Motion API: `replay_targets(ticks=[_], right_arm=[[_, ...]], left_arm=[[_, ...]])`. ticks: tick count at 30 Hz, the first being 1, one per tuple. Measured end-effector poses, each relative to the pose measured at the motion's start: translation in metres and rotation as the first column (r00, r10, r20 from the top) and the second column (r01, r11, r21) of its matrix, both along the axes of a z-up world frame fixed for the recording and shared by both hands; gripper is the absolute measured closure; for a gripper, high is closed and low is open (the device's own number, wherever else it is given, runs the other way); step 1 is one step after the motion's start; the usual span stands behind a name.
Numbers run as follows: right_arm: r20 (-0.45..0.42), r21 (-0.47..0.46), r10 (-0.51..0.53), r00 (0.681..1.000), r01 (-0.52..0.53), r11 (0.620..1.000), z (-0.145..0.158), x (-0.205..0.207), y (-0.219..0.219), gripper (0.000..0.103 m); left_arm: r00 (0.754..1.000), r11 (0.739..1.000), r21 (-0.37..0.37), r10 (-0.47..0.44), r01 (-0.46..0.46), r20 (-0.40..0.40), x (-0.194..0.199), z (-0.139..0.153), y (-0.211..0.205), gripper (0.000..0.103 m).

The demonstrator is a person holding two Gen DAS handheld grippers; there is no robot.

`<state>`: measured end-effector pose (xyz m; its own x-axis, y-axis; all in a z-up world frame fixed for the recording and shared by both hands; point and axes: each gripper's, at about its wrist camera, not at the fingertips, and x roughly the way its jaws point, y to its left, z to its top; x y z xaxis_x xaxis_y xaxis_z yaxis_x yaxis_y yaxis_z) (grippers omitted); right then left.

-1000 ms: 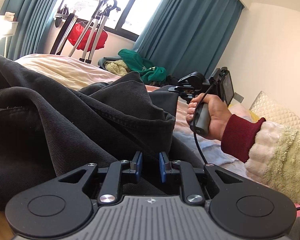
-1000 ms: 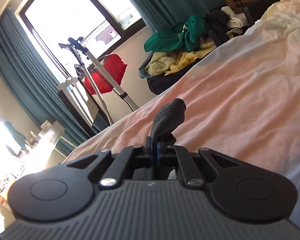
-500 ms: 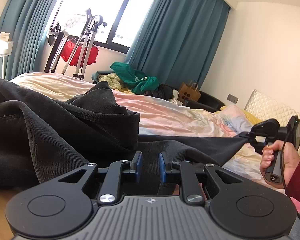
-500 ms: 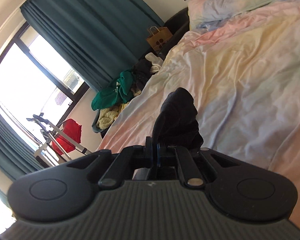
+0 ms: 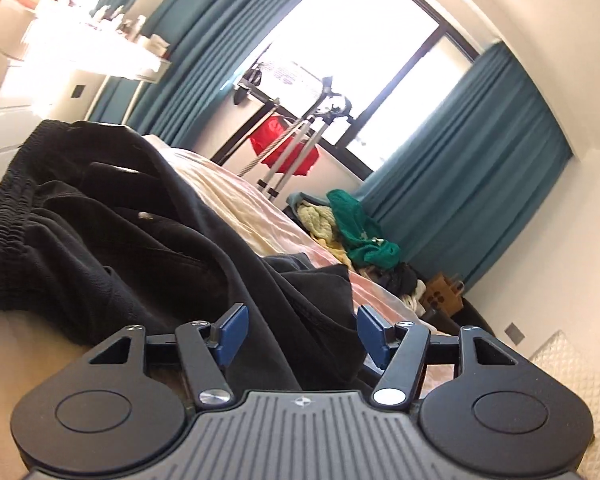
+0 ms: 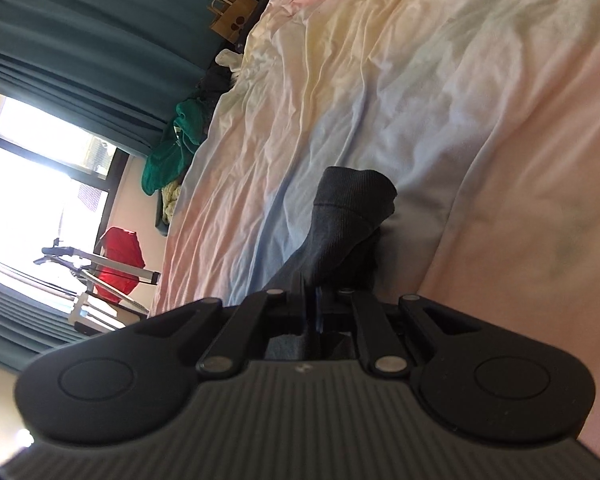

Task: Fold clothes

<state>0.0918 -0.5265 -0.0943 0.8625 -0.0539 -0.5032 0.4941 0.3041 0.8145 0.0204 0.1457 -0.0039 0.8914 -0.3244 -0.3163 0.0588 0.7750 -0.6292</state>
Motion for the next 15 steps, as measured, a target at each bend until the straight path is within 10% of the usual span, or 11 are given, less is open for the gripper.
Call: replay_targets(ticks=[4, 11, 15], right_arm=[[0.090, 0.089, 0.025, 0.996, -0.033, 0.995, -0.002, 0.000, -0.001, 0.093], [-0.035, 0.083, 0.034, 0.999, -0.031, 0.996, -0.004, 0.009, 0.004, 0.090], [-0.064, 0.154, 0.047, 0.997, -0.036, 0.987, -0.014, 0.013, 0.004, 0.066]], left_arm=[[0.989, 0.971, -0.216, 0.076, -0.102, -0.125, 0.006, -0.012, 0.061, 0.020], [0.948, 0.823, -0.520, 0.067, -0.228, -0.310, 0.024, -0.083, 0.127, 0.016], [0.925, 0.720, -0.638, 0.015, -0.273, -0.379, 0.042, -0.122, 0.142, 0.010]])
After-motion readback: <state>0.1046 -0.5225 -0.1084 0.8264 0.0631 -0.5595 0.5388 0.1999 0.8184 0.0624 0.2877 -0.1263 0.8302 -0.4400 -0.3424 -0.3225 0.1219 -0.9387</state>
